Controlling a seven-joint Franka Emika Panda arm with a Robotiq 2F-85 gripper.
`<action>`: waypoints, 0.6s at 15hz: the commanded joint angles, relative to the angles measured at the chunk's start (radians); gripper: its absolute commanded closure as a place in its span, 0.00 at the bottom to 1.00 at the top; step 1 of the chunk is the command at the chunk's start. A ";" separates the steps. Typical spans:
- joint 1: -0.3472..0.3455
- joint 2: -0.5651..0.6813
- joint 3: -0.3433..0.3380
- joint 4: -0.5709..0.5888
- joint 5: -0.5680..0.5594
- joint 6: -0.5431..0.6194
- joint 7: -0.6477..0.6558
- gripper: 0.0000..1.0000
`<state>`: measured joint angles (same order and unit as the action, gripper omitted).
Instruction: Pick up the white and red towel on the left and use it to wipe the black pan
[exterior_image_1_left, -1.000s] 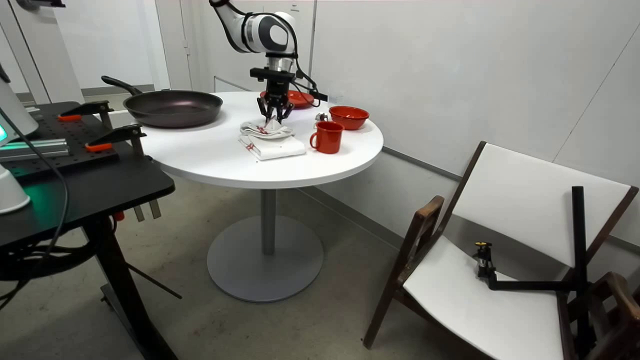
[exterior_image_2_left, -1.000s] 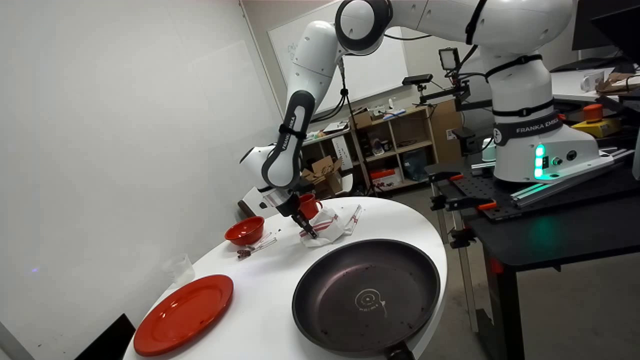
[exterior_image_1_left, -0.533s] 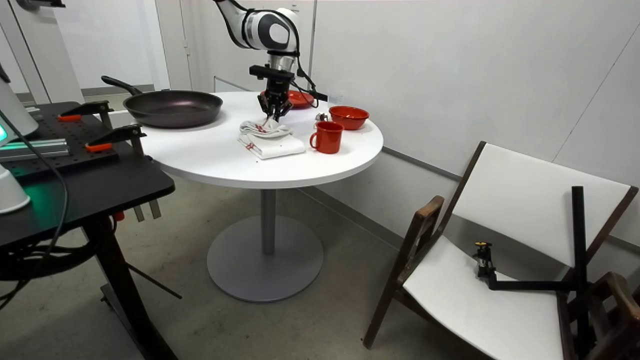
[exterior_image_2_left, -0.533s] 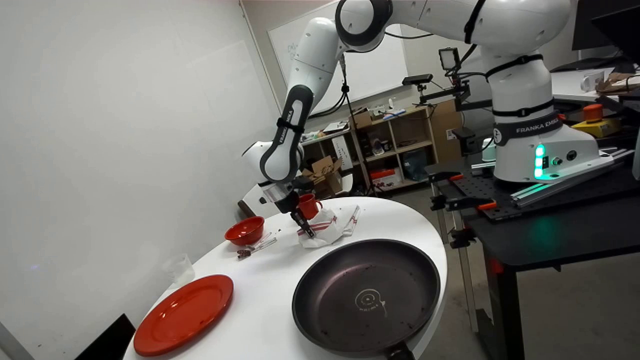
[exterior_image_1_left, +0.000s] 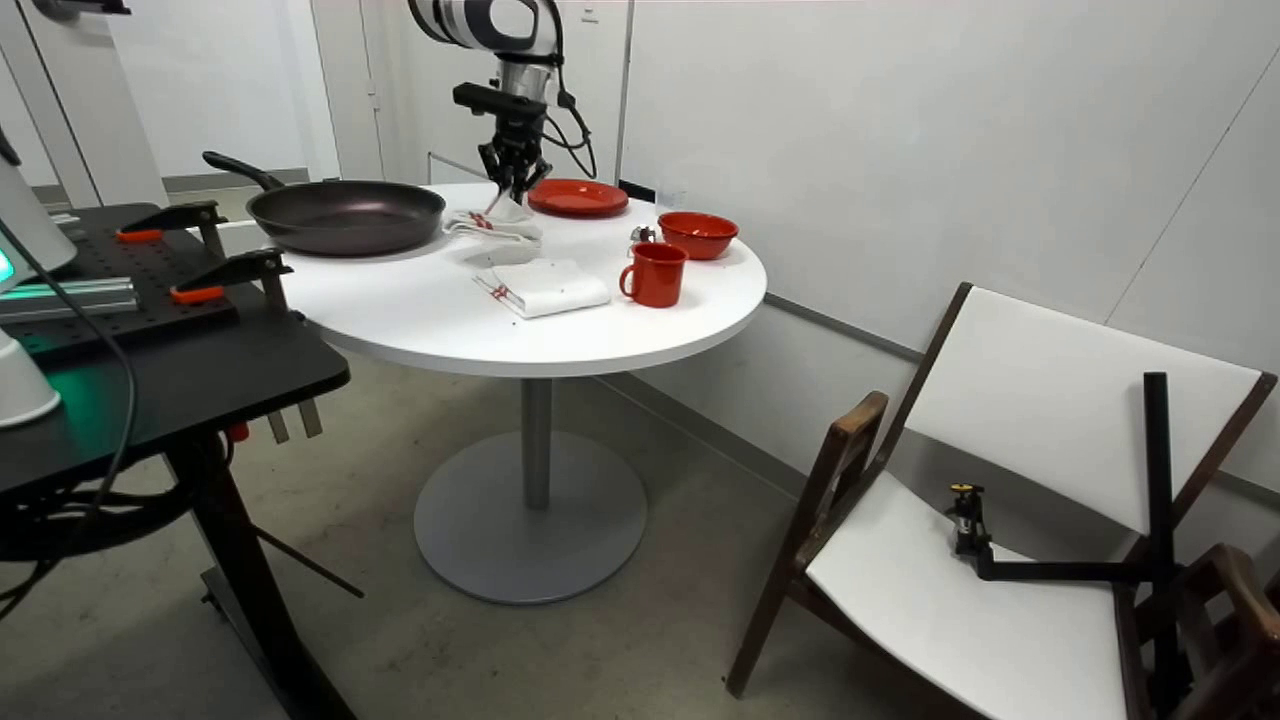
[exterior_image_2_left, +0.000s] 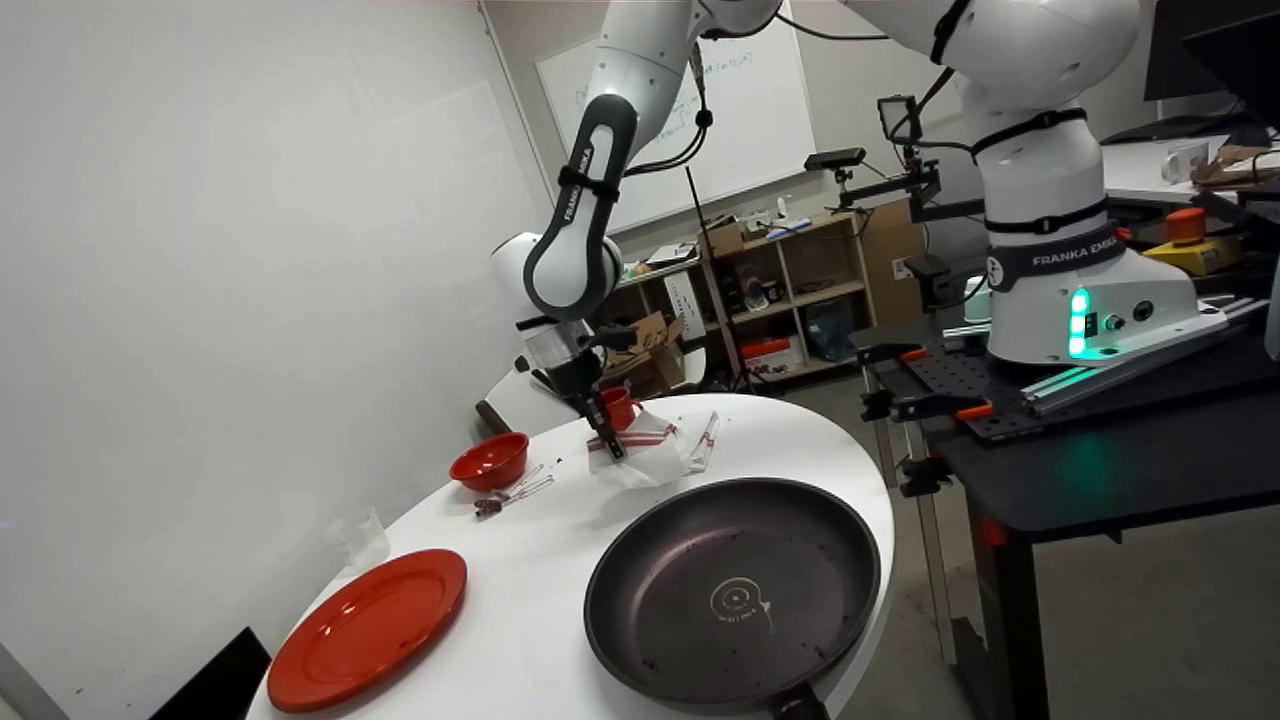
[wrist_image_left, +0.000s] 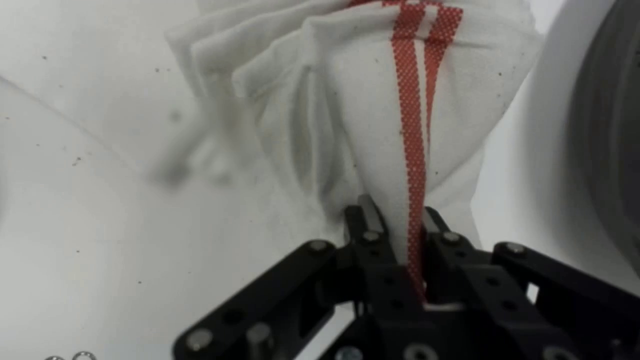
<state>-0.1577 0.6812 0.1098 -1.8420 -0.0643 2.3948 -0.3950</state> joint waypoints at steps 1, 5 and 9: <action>0.016 -0.120 0.023 -0.140 0.046 0.044 0.007 0.95; 0.067 -0.124 0.037 -0.141 0.045 0.014 0.020 0.95; 0.156 -0.076 0.038 -0.090 0.011 -0.024 0.058 0.95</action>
<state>-0.0578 0.5824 0.1502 -1.9613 -0.0389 2.4025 -0.3732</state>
